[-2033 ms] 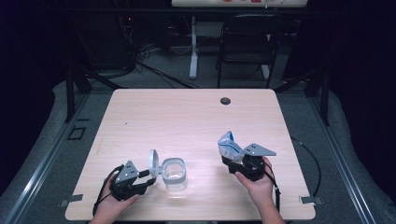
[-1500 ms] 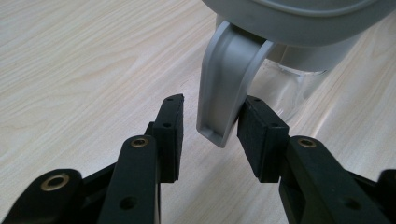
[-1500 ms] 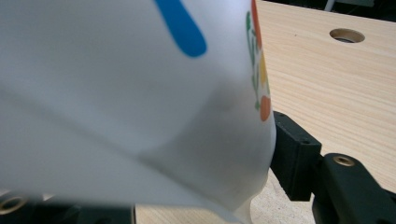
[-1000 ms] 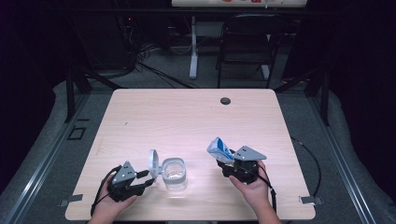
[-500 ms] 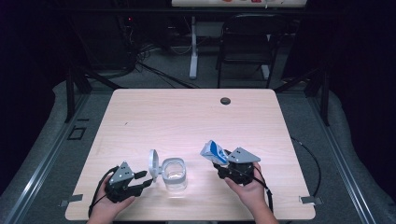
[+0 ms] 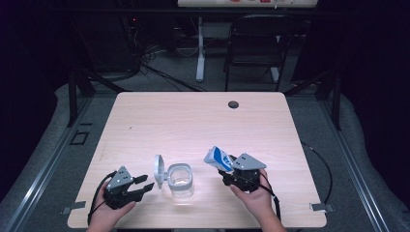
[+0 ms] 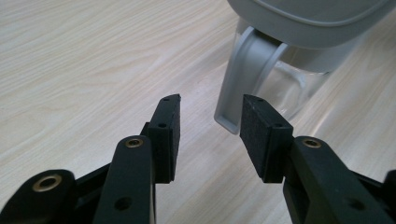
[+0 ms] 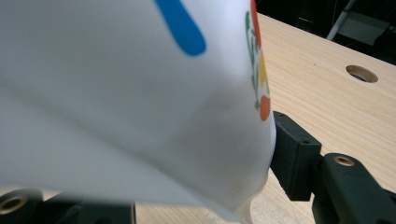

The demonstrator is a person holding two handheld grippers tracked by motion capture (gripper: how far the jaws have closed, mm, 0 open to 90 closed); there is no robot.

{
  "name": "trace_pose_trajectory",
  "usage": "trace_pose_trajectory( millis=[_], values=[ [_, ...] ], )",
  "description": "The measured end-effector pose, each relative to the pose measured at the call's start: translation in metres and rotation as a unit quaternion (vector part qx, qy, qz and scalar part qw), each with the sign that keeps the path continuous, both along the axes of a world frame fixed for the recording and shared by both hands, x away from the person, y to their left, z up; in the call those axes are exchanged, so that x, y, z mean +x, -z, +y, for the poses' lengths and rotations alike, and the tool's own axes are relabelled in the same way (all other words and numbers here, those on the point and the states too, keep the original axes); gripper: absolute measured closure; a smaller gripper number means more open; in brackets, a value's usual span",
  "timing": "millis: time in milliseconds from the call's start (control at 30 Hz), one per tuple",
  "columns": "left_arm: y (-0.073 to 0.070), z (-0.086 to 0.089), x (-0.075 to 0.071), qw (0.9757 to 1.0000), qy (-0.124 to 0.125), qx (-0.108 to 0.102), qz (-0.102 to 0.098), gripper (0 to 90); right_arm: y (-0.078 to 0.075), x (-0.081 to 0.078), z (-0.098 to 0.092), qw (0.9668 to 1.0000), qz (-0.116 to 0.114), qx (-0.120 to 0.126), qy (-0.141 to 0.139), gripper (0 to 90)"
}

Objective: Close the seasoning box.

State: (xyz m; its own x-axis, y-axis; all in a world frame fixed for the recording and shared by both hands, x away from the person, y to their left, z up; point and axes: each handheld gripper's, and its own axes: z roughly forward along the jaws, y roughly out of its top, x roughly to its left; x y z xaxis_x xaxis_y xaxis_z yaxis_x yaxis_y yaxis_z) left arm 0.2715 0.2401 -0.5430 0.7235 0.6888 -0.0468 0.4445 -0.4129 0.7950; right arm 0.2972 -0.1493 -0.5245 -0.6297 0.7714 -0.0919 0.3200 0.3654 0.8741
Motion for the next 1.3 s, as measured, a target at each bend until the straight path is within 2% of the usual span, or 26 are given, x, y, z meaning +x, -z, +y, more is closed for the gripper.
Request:
trace_pose_trajectory(
  millis=[233,533,733,1100,1300],
  values=[
    [0.002,0.005,0.003,0.9999,-0.017,0.0,-0.002,55.8,0.001,-0.001,0.004,1.0,-0.002,-0.002,-0.003,43.0],
    [0.007,0.011,0.008,0.9987,-0.05,0.001,-0.003,53.0,0.0,-0.003,0.009,0.9996,-0.011,-0.023,-0.008,43.0],
    [0.008,0.012,0.01,0.998,-0.063,0.001,-0.004,52.7,0.001,-0.003,0.011,0.9994,-0.014,-0.03,-0.01,43.0],
    [0.01,0.013,0.012,0.9972,-0.074,0.006,-0.005,52.6,0.002,-0.004,0.017,0.9978,-0.024,-0.061,-0.011,43.1],
    [0.011,0.013,0.013,0.9972,-0.074,0.007,-0.003,52.5,0.002,-0.002,0.022,0.9974,-0.026,-0.067,-0.011,43.1]
  ],
)
